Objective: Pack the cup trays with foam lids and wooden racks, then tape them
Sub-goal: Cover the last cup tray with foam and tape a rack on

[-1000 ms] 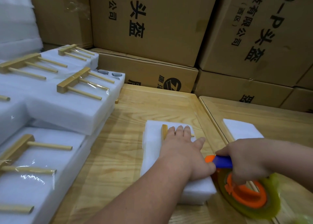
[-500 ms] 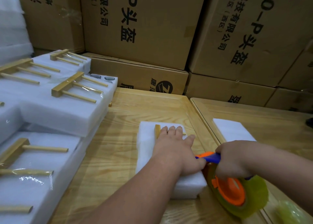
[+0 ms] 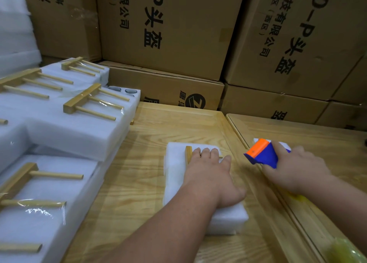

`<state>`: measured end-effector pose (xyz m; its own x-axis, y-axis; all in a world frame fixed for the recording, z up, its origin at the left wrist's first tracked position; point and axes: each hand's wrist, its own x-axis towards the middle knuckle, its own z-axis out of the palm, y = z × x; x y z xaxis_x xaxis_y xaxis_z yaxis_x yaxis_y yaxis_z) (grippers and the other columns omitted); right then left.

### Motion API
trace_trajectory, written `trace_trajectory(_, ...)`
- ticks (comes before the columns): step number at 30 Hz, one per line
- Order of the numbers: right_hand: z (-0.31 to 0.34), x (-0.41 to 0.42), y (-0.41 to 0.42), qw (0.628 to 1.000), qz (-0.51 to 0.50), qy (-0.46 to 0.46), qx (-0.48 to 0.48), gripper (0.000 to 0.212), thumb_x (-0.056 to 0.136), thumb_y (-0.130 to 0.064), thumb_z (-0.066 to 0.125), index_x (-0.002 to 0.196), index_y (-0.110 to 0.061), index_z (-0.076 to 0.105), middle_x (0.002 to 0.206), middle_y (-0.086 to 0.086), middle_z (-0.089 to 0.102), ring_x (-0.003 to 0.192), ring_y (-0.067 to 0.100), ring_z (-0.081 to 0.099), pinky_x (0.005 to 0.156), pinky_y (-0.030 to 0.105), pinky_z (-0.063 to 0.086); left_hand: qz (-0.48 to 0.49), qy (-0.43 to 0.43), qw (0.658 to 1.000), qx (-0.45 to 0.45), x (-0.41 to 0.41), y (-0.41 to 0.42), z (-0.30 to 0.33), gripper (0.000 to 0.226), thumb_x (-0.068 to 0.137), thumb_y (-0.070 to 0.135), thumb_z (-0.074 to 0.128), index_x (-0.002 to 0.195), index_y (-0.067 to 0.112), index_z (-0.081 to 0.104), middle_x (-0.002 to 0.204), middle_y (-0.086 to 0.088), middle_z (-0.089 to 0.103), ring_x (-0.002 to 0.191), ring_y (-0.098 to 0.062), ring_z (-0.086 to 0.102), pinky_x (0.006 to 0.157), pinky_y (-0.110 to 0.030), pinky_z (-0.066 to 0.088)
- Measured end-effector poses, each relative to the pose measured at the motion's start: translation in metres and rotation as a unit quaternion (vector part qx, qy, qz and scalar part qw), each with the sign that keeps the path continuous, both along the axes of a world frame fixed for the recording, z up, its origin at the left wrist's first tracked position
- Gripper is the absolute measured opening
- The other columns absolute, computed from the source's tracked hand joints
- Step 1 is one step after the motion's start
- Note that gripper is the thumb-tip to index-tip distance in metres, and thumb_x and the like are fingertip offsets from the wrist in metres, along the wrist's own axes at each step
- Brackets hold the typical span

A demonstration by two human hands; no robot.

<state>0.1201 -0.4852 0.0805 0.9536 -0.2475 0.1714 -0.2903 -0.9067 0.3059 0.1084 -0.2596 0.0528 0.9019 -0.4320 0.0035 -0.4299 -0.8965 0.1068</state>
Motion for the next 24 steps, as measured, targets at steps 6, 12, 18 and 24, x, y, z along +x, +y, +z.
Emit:
trace_trajectory(6,-0.036,0.003,0.036,0.996,0.047,-0.075,-0.025,0.083,0.084,-0.068,0.052,0.155,-0.036,0.023,0.11,0.006,0.048,0.106,0.028,0.05,0.085,0.04,0.034,0.001,-0.011,1.0,-0.013,0.0,-0.001,-0.002,0.093,0.087,0.075,0.034,0.163,0.026,0.011,0.17,-0.012,0.009,0.156,-0.029,0.005,0.125,-0.051,-0.003)
trace_trajectory(12,-0.059,0.0,0.044,0.953,0.136,-0.189,0.194,0.048,0.092,-0.039,0.055,0.139,-0.033,0.057,0.136,0.006,0.05,0.13,0.029,0.041,0.105,0.045,0.028,-0.004,-0.022,1.0,-0.015,0.0,0.0,-0.003,0.096,0.086,0.078,0.032,0.163,0.026,0.008,0.17,-0.012,0.013,0.155,-0.029,0.009,0.125,-0.052,0.001)
trace_trajectory(18,-0.063,-0.014,0.06,0.684,0.087,-0.289,0.664,0.015,0.093,-0.021,0.061,0.093,-0.03,0.074,0.087,-0.011,0.076,0.087,0.011,0.071,0.074,0.033,0.053,-0.003,-0.025,1.0,-0.013,0.002,0.0,-0.004,0.096,0.086,0.078,0.032,0.163,0.027,0.007,0.169,-0.012,0.013,0.155,-0.03,0.009,0.125,-0.052,0.001)
trace_trajectory(24,-0.081,-0.009,0.069,0.603,0.047,-0.179,0.776,0.016,0.102,-0.019,0.058,0.111,-0.021,0.071,0.09,0.006,0.079,0.081,0.018,0.075,0.065,0.029,0.058,-0.005,-0.01,0.999,-0.032,0.002,0.001,-0.002,0.08,0.093,0.067,0.021,0.163,0.031,0.007,0.17,-0.011,0.011,0.156,-0.029,0.006,0.125,-0.05,-0.001)
